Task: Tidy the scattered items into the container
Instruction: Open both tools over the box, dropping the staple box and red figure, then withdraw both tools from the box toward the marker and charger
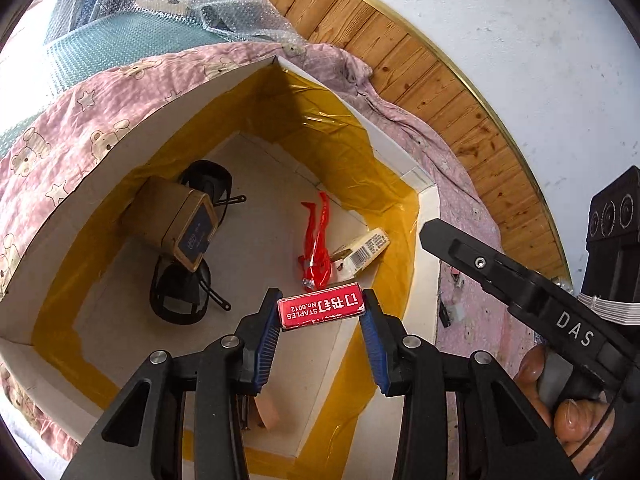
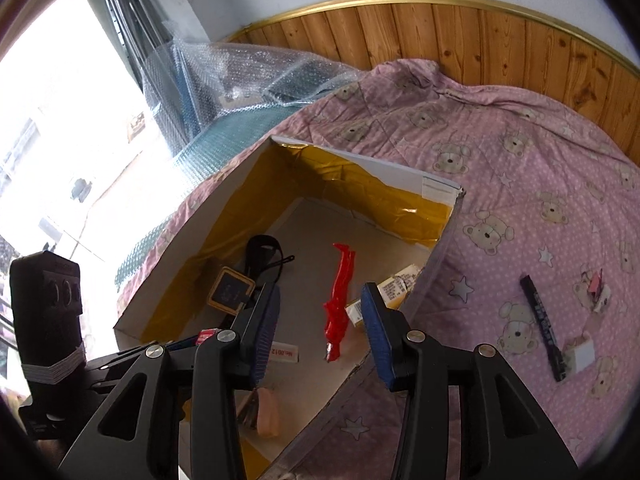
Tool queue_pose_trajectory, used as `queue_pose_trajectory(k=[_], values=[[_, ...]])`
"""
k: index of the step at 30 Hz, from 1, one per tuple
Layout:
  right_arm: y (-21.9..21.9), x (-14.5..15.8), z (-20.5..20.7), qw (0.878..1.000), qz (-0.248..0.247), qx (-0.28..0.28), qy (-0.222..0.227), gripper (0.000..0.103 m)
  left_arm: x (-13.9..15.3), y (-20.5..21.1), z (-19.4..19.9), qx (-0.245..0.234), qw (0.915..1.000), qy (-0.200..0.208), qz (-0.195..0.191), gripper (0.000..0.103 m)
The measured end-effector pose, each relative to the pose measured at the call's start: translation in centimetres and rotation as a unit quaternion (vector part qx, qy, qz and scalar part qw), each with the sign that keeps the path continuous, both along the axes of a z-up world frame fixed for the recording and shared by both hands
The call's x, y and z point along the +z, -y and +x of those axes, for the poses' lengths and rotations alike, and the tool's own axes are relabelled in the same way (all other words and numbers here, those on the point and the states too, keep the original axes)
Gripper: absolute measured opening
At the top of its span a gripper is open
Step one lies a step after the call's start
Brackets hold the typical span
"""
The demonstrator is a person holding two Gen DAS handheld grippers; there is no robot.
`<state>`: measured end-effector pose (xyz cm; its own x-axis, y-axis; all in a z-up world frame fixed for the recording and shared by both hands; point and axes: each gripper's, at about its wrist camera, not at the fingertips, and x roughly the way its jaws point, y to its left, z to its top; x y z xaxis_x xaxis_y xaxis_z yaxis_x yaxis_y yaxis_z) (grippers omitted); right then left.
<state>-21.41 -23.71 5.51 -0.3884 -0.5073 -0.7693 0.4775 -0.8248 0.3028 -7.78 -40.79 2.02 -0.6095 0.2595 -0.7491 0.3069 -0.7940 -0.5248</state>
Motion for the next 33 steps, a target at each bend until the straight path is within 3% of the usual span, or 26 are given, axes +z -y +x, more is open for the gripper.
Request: queue_pose_trajectory(k=[4,8,33], values=[[-0.8,-0.2,0.2,1.0,-0.015,-0.014,0.014,0.046,-0.5,-0.5,-0.5,-0.015,0.9998,0.007,0.008,0.042],[-1.1,0.4,1.0,1.0,-0.022,-0.014,0.013,0.046,-0.1,-1.1,-0.9,-0.011,0.9999,0.005,-0.007,0.057],[-4.0,2.8,8.7,0.998,-0.065,-0.016,0.007,0.046,4.9,-2.8,4.1,-0.006,0.9986,-0.04,-0.034,0.057]])
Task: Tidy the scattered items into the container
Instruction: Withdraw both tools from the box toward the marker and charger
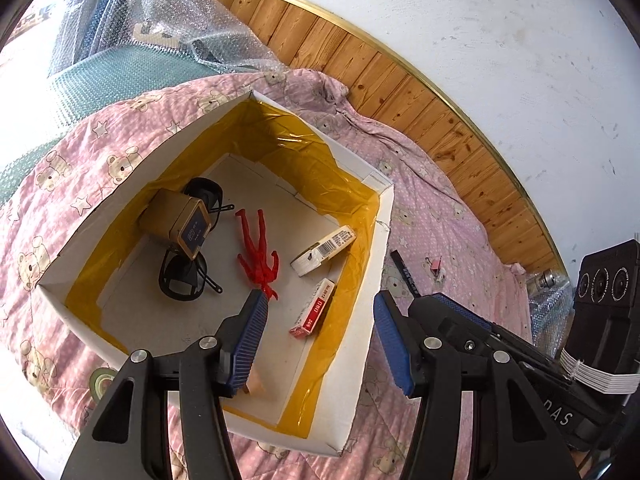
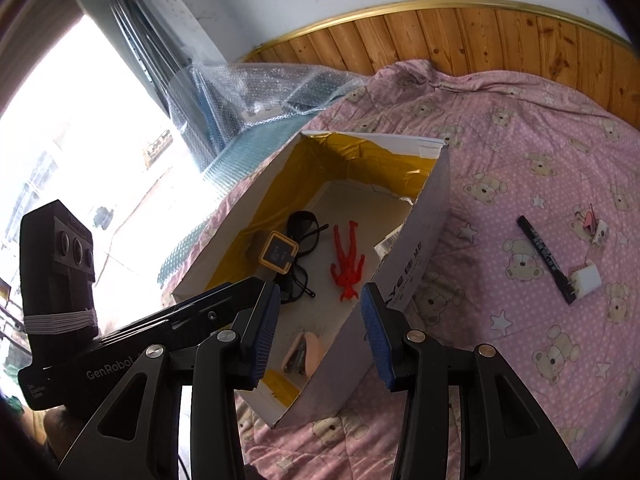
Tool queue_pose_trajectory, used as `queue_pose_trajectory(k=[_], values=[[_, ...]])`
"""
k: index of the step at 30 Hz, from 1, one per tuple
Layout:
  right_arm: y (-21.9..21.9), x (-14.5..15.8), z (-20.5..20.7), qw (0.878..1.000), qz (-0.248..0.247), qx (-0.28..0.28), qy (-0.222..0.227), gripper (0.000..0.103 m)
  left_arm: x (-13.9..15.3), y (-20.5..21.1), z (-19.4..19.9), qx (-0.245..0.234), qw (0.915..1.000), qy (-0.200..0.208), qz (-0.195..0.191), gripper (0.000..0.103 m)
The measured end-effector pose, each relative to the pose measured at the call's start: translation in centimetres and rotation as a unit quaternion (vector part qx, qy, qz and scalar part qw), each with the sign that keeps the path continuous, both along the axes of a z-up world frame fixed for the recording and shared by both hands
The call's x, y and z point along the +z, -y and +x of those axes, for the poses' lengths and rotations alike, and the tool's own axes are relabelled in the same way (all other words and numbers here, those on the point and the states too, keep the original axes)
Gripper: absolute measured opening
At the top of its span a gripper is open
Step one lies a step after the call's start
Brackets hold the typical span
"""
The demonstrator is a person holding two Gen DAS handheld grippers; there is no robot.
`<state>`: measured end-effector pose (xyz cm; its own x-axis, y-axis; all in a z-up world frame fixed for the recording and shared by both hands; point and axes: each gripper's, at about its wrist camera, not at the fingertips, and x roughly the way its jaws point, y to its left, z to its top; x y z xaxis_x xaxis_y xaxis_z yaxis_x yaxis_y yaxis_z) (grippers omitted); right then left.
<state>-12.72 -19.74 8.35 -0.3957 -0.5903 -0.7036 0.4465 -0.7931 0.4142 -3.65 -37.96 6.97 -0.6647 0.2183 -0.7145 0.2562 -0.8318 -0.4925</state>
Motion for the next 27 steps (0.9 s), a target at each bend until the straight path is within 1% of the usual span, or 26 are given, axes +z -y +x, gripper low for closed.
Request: queue_pose_trajectory(k=[6,16,27], values=[[-2.7,0.3,1.7,1.0,-0.013,-0.018,-0.004,0.046,1.1,-2.5,0.8,-0.017,0.9997,-0.009,-0.013,0.057],[-7.3,1.0,4.0,0.998,-0.039,-0.039,-0.011,0.046,2.6,-7.2,2.0,-0.038,0.9973,-0.015,-0.061,0.057],[-12.1,0.3,5.9,0.995,-0.071,-0.064,-0.006,0.046,3.6,-11.8,2.7,-0.063,0.9931,-0.016,-0.098,0.057]])
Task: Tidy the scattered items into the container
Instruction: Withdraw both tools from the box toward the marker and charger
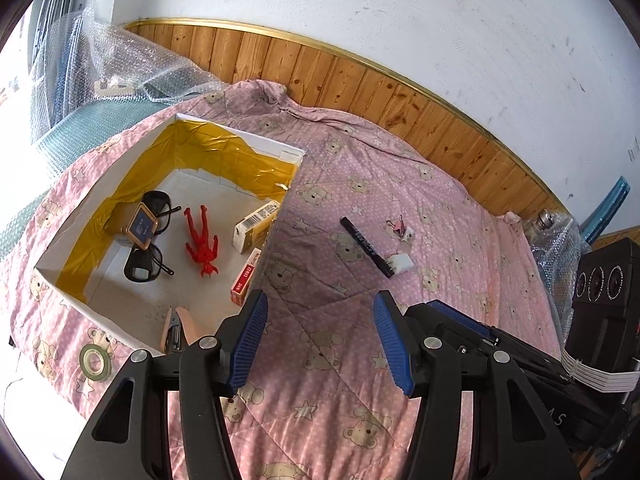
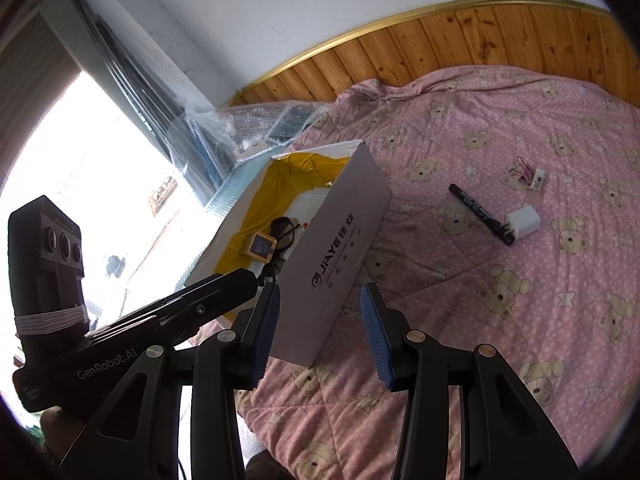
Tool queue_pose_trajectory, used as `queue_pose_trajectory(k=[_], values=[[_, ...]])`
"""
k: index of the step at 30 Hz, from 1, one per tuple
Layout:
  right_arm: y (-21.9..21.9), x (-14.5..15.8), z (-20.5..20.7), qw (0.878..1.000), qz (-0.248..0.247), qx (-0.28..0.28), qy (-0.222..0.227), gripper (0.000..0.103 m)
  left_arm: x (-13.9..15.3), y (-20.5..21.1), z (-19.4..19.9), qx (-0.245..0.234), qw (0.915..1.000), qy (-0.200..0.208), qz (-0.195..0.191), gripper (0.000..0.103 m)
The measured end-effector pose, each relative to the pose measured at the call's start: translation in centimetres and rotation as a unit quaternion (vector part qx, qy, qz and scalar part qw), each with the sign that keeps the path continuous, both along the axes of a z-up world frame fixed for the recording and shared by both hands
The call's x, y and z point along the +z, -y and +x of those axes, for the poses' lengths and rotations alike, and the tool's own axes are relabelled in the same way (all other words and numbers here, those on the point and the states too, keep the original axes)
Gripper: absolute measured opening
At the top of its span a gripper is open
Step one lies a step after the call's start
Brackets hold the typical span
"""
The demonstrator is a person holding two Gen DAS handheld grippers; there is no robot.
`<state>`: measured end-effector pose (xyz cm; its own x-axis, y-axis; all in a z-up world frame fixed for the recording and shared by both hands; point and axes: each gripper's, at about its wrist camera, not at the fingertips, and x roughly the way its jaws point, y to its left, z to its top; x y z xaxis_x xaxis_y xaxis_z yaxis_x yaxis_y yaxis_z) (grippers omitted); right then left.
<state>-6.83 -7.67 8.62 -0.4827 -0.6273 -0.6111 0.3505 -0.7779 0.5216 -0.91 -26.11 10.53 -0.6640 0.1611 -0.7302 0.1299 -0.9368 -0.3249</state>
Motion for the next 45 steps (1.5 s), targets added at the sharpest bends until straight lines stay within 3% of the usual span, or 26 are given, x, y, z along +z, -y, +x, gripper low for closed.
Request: queue_pose_trajectory(k=[24,45], values=[[-9.5,-4.4,0.1,0.995,-0.027,-0.08,0.048,0.046,-2.0,-8.8,-3.6,-0.069,0.9967,0.04,-0.015,0.057],[-12.6,-9.3,-5.0,0.986,-0.008,-0.124,0.113,0.046,-7.1,-10.3,-10.8,-0.084,0.9918,0.096,0.001,0.057]])
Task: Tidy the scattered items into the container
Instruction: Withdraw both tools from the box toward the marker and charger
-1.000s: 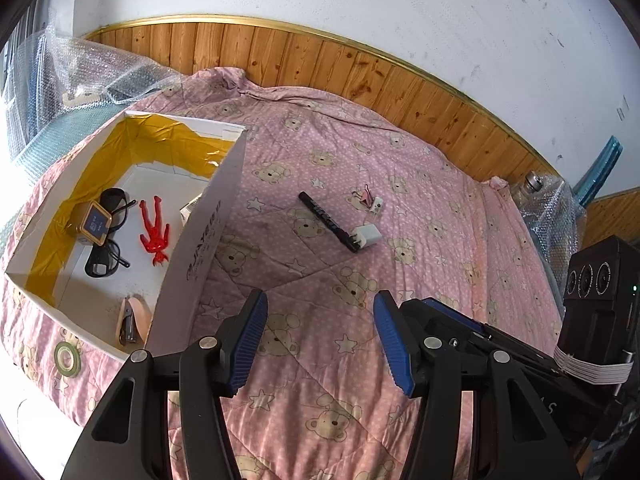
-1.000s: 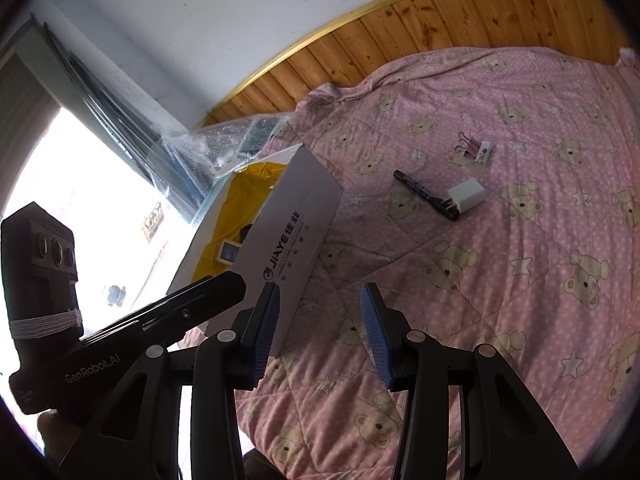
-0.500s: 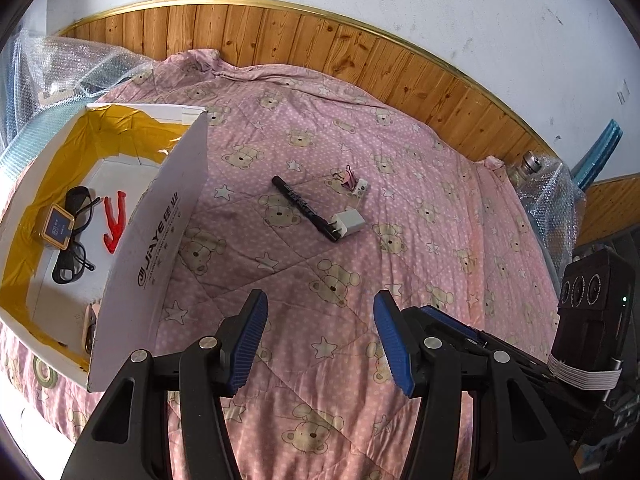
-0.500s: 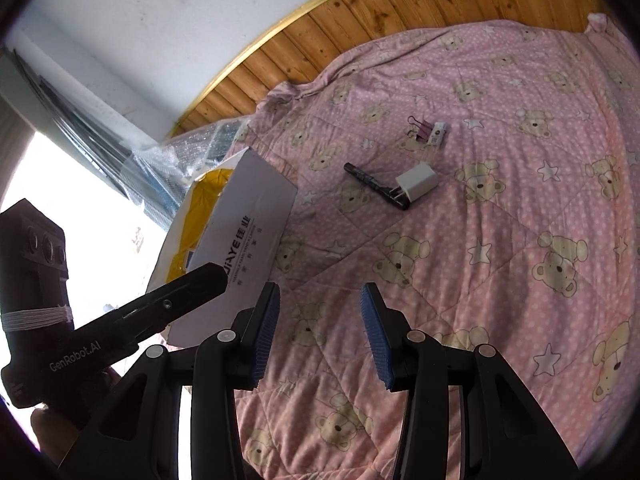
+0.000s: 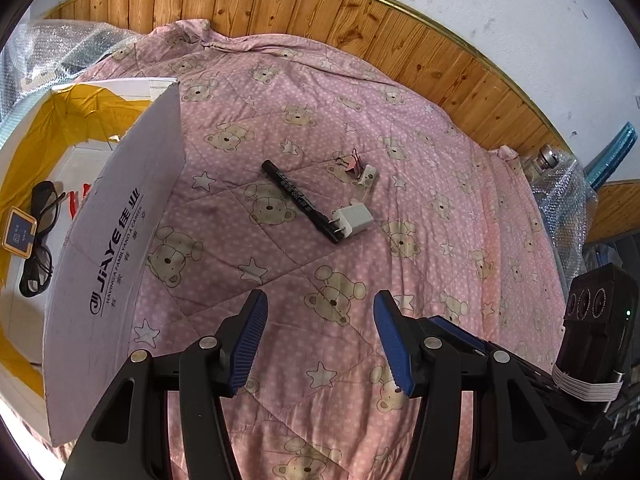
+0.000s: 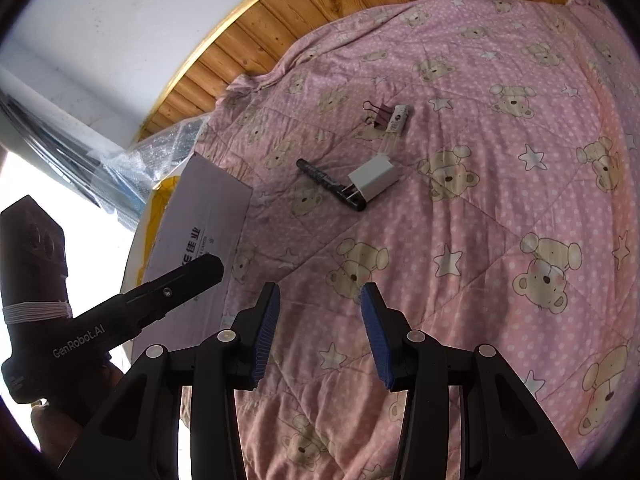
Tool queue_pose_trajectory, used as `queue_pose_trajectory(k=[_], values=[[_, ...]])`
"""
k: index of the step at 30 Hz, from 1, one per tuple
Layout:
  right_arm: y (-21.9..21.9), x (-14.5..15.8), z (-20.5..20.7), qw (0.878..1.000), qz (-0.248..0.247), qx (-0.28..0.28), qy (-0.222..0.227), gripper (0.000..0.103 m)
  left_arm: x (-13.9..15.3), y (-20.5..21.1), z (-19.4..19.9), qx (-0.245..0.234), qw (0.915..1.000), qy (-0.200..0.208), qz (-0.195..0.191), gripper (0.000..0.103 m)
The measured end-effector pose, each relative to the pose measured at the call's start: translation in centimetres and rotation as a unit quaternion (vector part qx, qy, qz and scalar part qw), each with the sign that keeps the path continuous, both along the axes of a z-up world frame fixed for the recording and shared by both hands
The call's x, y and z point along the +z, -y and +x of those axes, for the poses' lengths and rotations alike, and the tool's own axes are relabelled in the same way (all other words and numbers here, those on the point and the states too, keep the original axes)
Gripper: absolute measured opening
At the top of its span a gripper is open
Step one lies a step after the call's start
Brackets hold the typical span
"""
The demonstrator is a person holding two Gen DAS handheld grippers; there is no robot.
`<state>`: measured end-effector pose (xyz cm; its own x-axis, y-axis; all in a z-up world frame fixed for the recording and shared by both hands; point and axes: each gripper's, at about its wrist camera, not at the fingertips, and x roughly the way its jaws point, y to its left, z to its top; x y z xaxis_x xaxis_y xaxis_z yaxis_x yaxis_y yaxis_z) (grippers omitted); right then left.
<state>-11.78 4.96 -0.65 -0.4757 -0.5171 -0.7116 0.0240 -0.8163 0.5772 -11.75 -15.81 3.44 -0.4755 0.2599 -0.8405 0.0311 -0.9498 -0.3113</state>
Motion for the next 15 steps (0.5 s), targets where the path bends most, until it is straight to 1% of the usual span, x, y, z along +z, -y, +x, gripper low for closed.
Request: queue_pose_trajectory(k=[8,15], values=[[-0.9,-1.7,-3.5,1.0,0.005,-0.011,0.021,0.046,-2.8,-0.3,-4.3,-0.003,0.9997,0.023,-0.004,0.057],[-1.0,-2.9,-7.6,0.999,0.008,-0.01,0.033,0.046,-4.9,-0.3,-8.4,0.003,0.9993,0.038,0.0,0.057]])
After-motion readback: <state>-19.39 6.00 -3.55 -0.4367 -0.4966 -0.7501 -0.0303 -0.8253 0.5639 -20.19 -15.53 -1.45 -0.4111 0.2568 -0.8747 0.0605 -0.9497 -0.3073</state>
